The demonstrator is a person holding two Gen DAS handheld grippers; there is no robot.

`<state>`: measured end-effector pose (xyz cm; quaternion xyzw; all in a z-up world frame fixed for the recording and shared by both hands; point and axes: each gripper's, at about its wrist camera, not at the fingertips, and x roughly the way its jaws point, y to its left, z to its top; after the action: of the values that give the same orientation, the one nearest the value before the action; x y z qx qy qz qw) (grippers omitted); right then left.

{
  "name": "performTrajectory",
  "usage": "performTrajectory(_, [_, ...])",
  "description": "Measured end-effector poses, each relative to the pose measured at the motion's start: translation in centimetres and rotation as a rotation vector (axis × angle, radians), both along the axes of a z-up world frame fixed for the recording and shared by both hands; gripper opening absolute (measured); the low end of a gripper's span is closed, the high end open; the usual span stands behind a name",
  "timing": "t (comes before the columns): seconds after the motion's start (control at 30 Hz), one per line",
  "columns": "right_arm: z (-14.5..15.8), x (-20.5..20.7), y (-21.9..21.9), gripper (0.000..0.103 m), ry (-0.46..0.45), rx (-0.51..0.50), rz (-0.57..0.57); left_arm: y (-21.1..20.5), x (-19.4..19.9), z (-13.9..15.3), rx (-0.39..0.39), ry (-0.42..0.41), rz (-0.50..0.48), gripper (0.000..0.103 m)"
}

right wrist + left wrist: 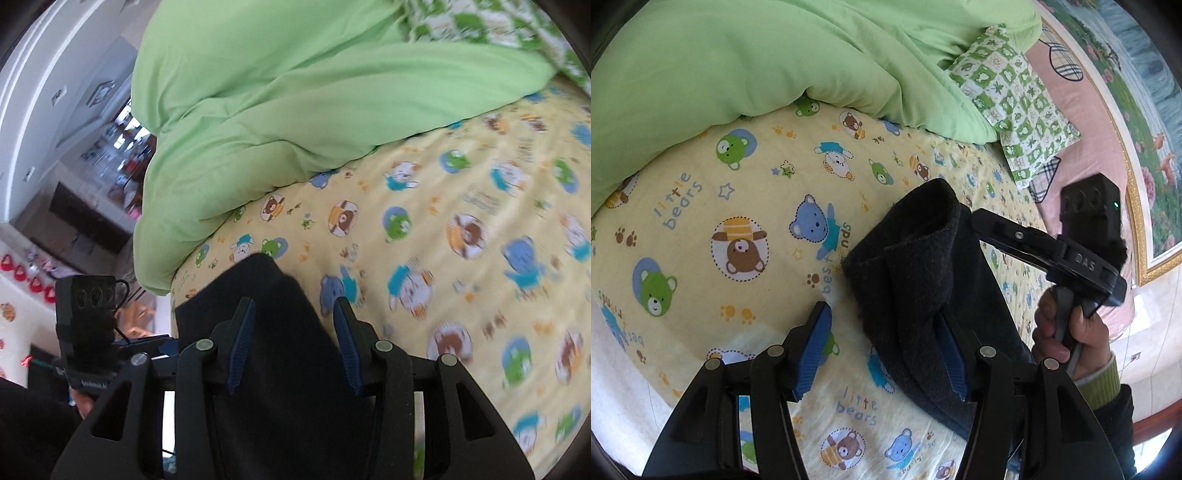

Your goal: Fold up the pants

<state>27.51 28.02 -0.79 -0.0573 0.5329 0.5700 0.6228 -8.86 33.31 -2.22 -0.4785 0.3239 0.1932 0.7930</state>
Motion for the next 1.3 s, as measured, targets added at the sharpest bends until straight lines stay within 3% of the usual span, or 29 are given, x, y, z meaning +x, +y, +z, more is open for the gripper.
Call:
performTrajectory(0.2, [-1.3,0.6,2.2,0.046,0.054,-0.047,0.085,0.2,0.9,-0.1,-0.007,0.005,0.026,0.055])
performTrajectory(0.23, [-1.4,0.5,2.4,0.045,0.067,-0.049,0.106,0.2,1.1,-0.2,-0.009,0.007,0.029,0.052])
performTrajectory(0.33, [-1.4,-0.5,2.7,0.041,0.042,-0.051,0.149,0.3,1.5,-0.5,-0.021,0.014,0.017,0.029])
performTrajectory(0.43, [-1.2,-0.5,2.2,0.027,0.032,-0.044,0.128,0.2,1.5,-0.3,-0.022,0.007,0.016,0.025])
performTrajectory(0.8, [3.5,-0.8,-1.7,0.022,0.029,0.103,0.074,-2.7,2.2,5.3,0.1,-0.03,-0.05,0.022])
performTrajectory(1.03, [7.3,-1.2,-6.9,0.021,0.022,0.197,0.008,-6.5,3.6,9.5,0.174,-0.096,-0.146,0.022])
performTrajectory(1.3, [10.5,-2.6,-14.1,0.019,-0.023,0.257,-0.082,-11.7,5.6,13.1,0.206,-0.161,-0.282,0.022])
